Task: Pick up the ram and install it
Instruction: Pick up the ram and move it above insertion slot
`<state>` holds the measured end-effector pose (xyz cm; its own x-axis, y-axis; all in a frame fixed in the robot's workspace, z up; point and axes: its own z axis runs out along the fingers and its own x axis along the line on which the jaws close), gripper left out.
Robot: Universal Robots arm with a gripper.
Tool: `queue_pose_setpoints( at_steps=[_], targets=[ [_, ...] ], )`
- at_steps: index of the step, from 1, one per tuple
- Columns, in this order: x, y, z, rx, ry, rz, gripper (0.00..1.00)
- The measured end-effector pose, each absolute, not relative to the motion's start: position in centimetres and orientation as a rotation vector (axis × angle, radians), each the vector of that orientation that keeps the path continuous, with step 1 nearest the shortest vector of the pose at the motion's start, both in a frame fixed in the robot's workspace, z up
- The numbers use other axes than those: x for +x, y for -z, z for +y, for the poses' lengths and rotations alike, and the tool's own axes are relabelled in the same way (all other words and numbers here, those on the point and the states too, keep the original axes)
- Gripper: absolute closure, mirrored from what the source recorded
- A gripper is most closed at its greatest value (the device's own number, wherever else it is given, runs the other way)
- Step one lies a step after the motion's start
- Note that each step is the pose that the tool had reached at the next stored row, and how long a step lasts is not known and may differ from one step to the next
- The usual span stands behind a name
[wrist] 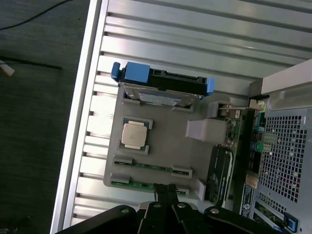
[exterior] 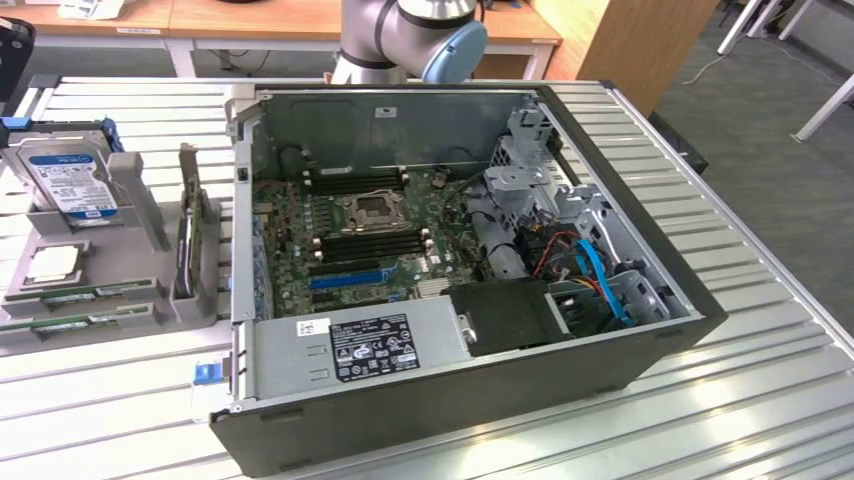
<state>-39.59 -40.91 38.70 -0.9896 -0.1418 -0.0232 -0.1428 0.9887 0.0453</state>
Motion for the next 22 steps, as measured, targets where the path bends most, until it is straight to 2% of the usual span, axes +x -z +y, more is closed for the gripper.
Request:
queue_pose_setpoints(
  at_steps=[22],
  targets=[
    [-39.58,-38.68,-40.91,-0.565,-0.076,3.075,0.90]
  ],
)
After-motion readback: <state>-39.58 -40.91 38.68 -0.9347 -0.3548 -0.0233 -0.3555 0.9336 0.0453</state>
